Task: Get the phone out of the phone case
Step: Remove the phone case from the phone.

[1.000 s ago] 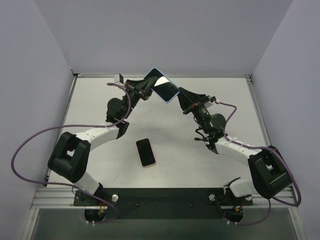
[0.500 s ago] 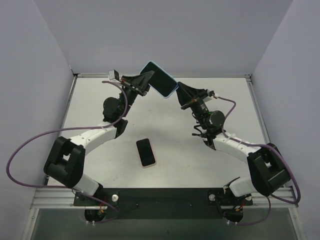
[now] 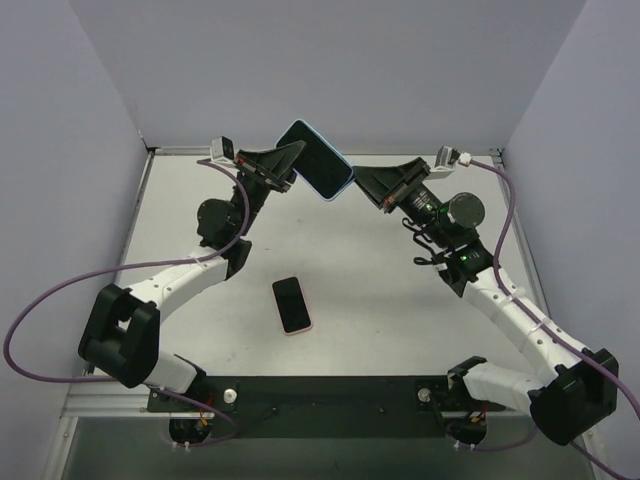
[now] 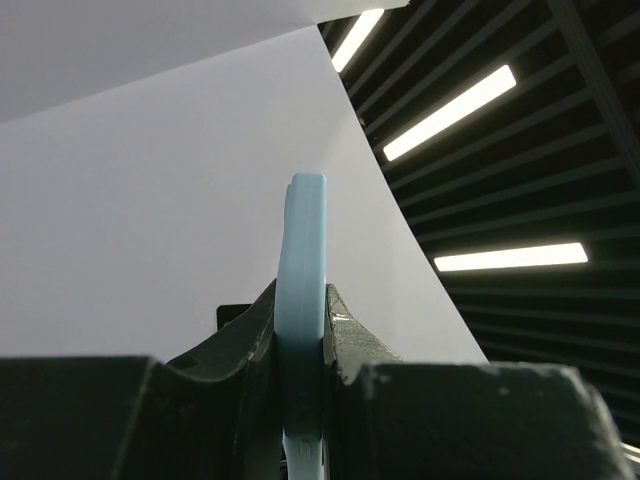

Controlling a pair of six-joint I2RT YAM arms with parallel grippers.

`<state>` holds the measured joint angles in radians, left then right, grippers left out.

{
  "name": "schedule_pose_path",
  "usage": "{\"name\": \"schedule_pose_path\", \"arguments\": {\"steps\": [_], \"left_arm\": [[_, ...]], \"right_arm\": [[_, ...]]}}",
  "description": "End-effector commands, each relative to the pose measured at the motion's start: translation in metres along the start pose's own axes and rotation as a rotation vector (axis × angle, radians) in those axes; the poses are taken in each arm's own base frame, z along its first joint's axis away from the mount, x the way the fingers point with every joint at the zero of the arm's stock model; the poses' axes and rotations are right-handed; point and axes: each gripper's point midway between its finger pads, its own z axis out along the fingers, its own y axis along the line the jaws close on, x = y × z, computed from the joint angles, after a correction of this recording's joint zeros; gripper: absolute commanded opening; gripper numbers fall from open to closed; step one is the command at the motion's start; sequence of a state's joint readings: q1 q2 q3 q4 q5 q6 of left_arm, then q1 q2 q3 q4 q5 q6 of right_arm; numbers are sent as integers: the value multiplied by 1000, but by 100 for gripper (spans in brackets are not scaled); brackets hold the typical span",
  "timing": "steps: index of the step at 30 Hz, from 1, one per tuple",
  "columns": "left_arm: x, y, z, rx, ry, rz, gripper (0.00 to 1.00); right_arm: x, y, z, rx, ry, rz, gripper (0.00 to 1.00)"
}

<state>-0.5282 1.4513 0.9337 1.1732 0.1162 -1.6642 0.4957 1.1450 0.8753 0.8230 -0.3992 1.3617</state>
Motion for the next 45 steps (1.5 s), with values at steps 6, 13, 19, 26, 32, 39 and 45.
{"name": "schedule_pose_path", "arguments": {"steps": [6, 13, 19, 26, 32, 39, 45], "left_arm": [[86, -54, -10, 121, 373, -65, 0], [94, -22, -19, 39, 406, -85, 0], [95, -2, -32, -1, 400, -100, 0], [98, 11, -42, -22, 389, -119, 0], [100, 22, -49, -52, 402, -111, 0], [97, 77, -68, -239, 443, -30, 22], [92, 120, -89, -399, 490, 50, 81]], "right_arm": [[77, -128, -49, 413, 460, -84, 11], [78, -116, -39, 320, 477, -35, 22], [65, -103, -22, 188, 413, 49, 25], [44, -99, 2, 143, 319, 77, 23], [30, -100, 3, 155, 281, 49, 0], [19, -150, -53, 539, 272, -192, 0], [-14, -161, -110, 786, 220, -491, 0]]}}
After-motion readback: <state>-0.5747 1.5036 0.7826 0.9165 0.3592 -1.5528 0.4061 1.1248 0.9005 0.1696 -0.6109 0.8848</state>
